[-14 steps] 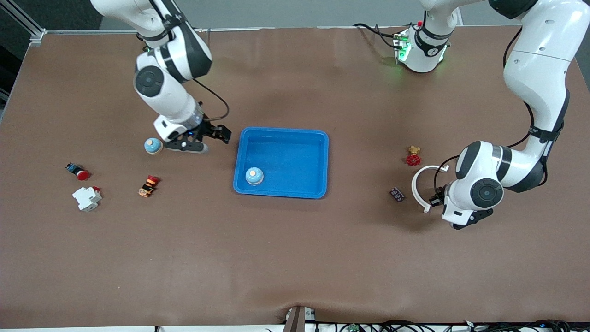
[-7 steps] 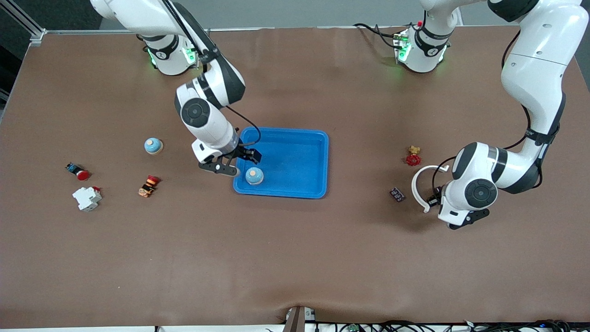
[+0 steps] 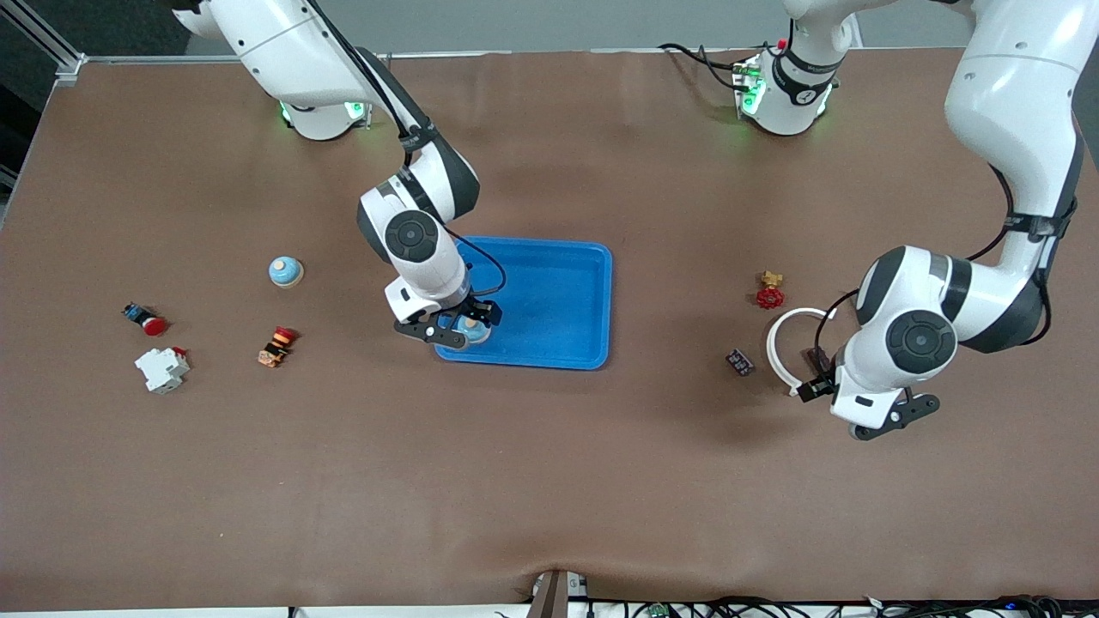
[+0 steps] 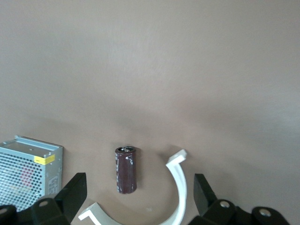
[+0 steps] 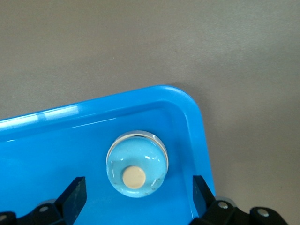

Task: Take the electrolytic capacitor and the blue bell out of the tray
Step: 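Reach the right gripper to the second bell while the left gripper places the capacitor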

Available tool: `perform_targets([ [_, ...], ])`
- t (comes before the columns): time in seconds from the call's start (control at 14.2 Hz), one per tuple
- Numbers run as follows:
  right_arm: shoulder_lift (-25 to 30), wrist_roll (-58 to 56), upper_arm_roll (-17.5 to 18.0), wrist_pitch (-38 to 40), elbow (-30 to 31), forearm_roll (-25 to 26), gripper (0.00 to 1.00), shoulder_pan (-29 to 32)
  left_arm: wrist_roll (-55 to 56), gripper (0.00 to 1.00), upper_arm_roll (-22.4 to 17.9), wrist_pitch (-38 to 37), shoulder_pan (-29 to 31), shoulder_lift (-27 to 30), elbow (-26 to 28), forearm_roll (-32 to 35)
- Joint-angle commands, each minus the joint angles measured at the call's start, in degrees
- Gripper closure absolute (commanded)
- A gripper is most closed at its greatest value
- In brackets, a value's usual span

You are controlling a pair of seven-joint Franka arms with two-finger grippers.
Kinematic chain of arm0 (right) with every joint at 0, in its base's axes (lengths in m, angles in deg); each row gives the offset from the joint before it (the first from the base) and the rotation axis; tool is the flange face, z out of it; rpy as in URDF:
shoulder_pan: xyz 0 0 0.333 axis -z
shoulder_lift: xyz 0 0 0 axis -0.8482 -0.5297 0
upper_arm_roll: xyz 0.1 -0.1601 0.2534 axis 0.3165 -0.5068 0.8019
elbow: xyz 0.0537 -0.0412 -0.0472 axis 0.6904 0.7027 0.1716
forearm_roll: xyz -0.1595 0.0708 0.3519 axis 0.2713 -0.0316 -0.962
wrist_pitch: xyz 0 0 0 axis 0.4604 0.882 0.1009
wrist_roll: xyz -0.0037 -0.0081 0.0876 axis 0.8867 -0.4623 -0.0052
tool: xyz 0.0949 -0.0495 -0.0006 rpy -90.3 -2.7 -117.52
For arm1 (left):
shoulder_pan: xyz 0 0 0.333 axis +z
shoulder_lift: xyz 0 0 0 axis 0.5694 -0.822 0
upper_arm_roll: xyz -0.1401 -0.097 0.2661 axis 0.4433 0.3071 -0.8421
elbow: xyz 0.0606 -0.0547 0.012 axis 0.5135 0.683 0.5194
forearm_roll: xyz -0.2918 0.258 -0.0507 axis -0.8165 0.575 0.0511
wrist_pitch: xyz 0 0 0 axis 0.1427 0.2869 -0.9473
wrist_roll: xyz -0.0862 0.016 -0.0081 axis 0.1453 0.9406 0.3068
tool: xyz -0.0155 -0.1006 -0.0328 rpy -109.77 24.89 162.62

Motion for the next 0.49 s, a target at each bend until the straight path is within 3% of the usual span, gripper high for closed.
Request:
perform_targets([
  [0.0, -1.84, 1.82, -0.82, -0.85, -1.47, 1.68, 0.00, -0.97, -5.64, 0.00, 0.76, -3.00, 0.35, 3.67, -2.41, 0.46],
  [0.42, -3.95, 3.05, -0.91, -3.49, -1.47, 1.68, 0.00, -2.01, -18.13, 0.00, 0.85, -10.82, 0.88, 12.72, -6.37, -9.39],
])
